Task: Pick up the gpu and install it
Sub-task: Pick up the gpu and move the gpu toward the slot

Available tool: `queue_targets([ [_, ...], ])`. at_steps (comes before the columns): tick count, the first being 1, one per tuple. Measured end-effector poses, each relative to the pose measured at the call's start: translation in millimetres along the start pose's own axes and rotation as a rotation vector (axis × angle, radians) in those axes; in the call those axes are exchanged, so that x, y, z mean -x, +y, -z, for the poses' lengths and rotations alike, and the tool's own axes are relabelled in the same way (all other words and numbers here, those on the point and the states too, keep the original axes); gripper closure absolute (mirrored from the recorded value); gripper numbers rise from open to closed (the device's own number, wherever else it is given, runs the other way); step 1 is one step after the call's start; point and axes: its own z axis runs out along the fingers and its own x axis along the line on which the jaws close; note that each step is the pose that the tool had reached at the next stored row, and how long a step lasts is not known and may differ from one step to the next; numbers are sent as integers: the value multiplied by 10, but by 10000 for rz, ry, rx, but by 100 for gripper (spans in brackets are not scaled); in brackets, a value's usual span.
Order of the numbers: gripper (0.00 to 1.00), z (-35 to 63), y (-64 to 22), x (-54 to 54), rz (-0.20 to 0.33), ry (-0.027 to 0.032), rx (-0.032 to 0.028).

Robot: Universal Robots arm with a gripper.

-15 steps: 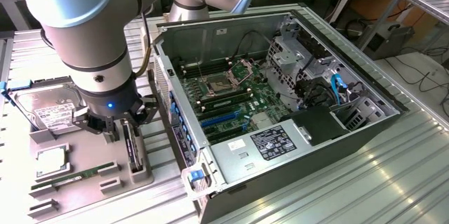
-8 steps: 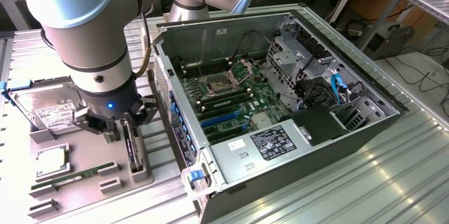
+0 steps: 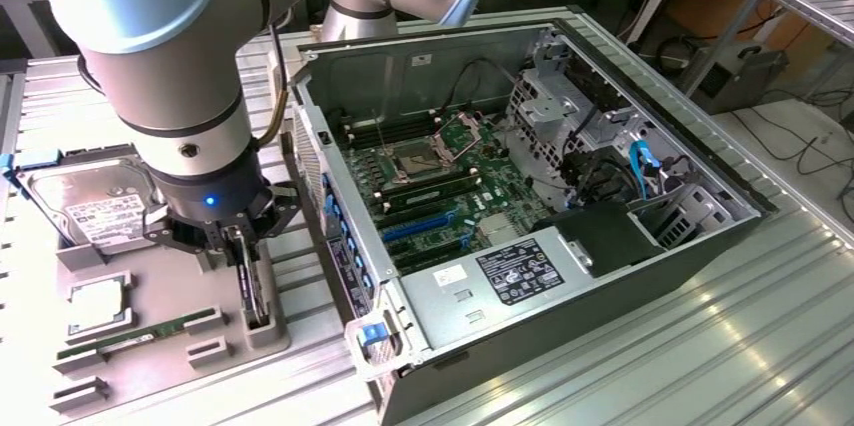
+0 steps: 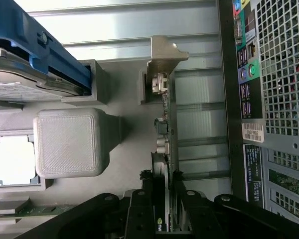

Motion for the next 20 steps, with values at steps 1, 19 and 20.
queue_targets([
  [1,74,0,0,0,9,0,0],
  [19,74,14,-1,13,834,135,15],
  [20,74,18,-1,17,839,140,15],
])
